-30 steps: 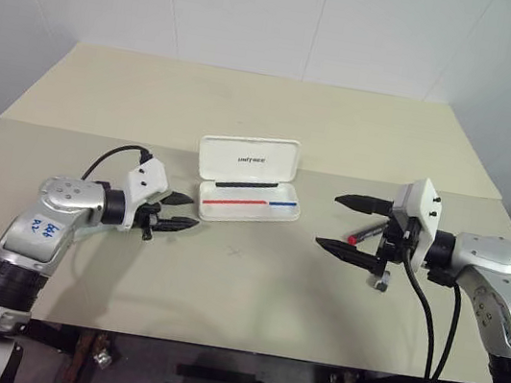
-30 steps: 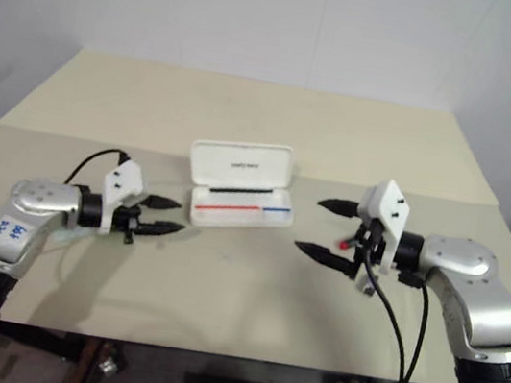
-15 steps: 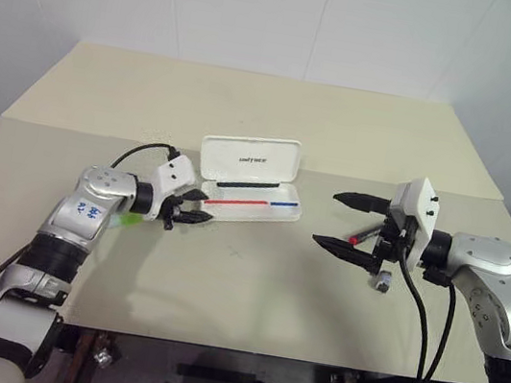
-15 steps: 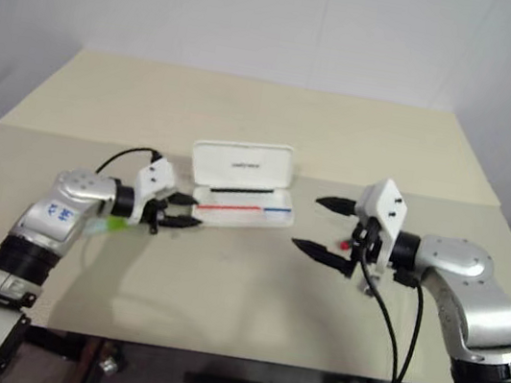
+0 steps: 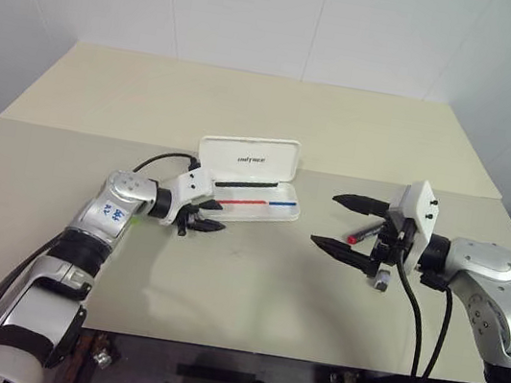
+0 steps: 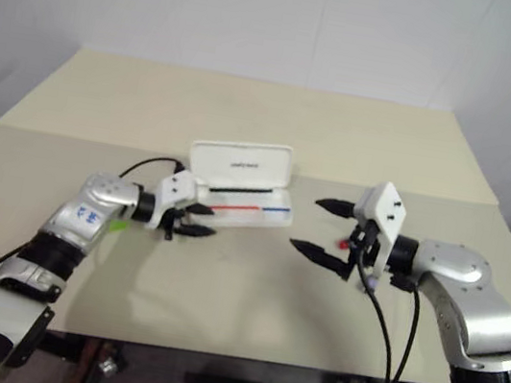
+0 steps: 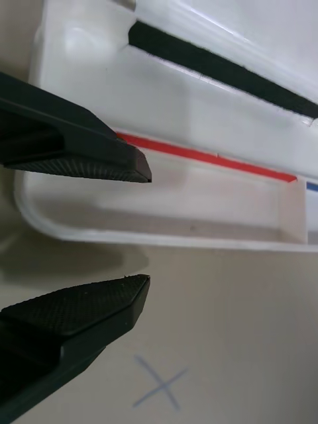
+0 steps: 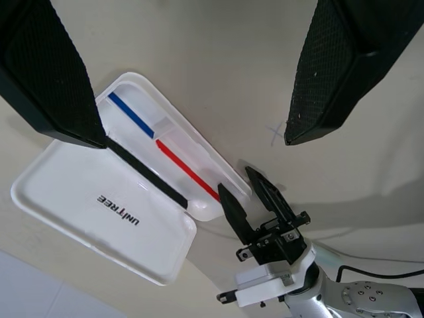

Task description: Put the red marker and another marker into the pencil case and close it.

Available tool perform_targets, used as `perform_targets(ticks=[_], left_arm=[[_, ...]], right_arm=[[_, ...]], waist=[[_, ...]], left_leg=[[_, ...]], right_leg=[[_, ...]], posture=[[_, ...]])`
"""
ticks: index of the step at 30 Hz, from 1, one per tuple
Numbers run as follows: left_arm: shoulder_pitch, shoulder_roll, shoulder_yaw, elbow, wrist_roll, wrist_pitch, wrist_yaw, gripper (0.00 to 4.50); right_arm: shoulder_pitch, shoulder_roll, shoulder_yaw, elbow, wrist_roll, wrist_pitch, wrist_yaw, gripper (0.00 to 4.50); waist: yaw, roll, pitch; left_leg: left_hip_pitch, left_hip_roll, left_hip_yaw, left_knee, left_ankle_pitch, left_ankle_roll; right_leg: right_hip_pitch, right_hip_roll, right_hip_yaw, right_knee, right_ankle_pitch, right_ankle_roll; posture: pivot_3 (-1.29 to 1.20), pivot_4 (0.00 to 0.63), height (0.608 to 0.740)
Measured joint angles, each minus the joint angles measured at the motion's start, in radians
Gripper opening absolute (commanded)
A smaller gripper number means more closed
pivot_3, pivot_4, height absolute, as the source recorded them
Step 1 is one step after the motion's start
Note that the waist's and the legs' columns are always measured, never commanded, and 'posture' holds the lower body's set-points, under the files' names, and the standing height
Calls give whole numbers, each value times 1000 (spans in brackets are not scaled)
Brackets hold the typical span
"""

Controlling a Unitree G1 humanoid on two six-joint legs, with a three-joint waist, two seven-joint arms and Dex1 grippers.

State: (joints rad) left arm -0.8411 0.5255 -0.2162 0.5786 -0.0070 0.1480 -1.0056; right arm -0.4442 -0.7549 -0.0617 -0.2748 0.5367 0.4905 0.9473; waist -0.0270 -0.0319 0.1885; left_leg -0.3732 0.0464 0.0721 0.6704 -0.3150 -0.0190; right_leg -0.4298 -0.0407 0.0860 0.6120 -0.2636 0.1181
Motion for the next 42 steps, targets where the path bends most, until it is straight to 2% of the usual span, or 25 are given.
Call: perform_targets(ticks=[5,11,13,25,35,42], left_arm=[[-32,-24,-12,72,39,-52,9,2281],[-60,-41,-20,122,65,-95,-1,419],[-62,-44,-22,122,67,-99,-7,8],[-47,-33,-21,64,92,-95,-17,2],[109,37,-21,-309,72,21,-99,2],[194,42,-22,-521,52,117,-100,2]], right_arm=[[4,0,-6,-12,4,10,-13,4500],[4,1,-25,-15,13,15,-25,4500],[4,1,-25,-18,16,17,-25,4500],[4,-18,-26,-18,25,14,5,4500],[24,-38,-33,27,12,-7,33,4500],[60,-56,-45,25,13,-9,33,4500]], waist=[[0,0,0],[0,0,0],[0,0,0],[-1,0,0],[-1,0,0],[0,0,0]], left_leg=[[0,0,0,0,0,0],[0,0,0,4,0,0],[0,0,0,6,0,0],[-1,0,-1,8,-1,1],[-3,0,-1,8,-2,3],[-3,0,-1,9,-2,3]], right_leg=[[0,0,0,0,0,0],[1,0,0,1,1,1],[1,0,1,2,1,1],[1,0,1,3,1,2],[0,0,1,5,1,2],[1,0,1,2,1,2]], posture=[[0,150,740],[0,150,740],[0,150,740],[0,150,740],[0,150,740],[0,150,740]])
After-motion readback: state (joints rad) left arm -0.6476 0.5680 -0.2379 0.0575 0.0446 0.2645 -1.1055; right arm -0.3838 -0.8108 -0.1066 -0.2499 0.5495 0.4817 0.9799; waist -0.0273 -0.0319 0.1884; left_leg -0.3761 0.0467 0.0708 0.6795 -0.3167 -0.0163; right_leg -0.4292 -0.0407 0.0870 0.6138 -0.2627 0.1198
